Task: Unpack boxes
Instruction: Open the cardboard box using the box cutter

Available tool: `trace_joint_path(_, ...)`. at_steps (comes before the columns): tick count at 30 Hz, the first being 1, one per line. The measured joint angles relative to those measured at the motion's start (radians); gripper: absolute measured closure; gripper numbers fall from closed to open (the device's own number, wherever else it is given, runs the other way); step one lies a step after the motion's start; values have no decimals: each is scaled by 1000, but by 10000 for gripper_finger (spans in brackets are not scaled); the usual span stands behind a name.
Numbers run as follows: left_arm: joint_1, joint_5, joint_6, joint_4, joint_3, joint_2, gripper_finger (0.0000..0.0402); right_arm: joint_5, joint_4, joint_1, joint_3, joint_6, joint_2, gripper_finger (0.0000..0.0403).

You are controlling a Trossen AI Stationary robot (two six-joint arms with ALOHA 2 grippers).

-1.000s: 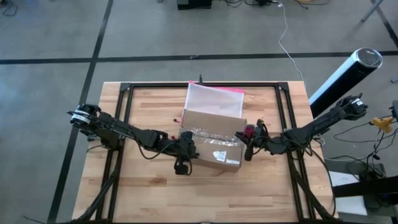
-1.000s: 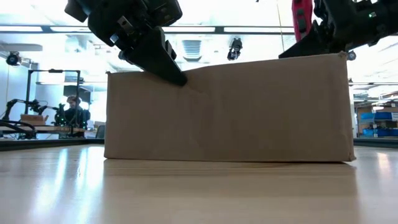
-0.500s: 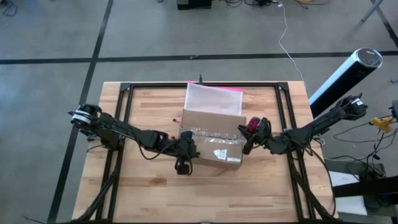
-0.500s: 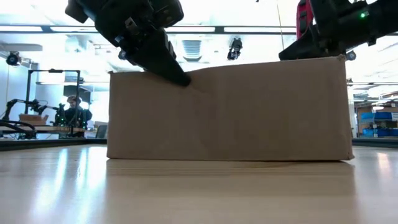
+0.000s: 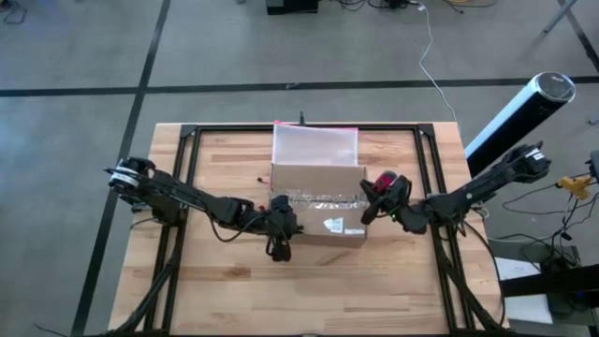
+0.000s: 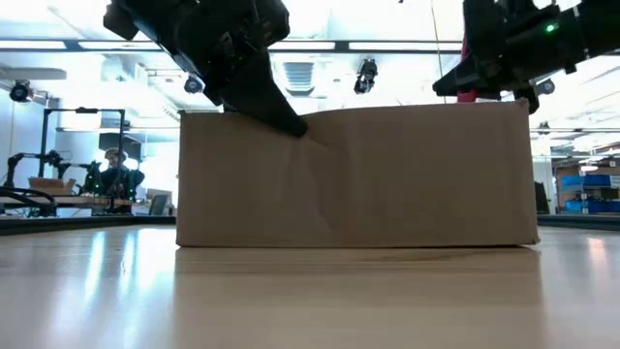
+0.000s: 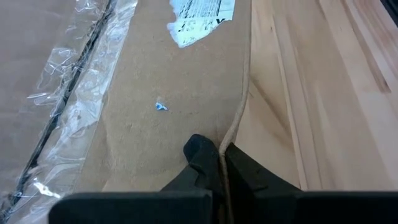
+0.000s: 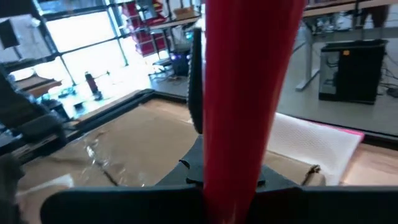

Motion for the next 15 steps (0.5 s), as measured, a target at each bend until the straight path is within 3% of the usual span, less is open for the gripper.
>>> trace_joint_path(8, 1, -13, -9, 18, 2, 15, 402, -6, 82, -41, 0, 22, 154, 398)
trace_joint_path(15, 1, -20, -13, 18, 3, 16, 402, 20, 96, -41, 0, -10, 142, 398)
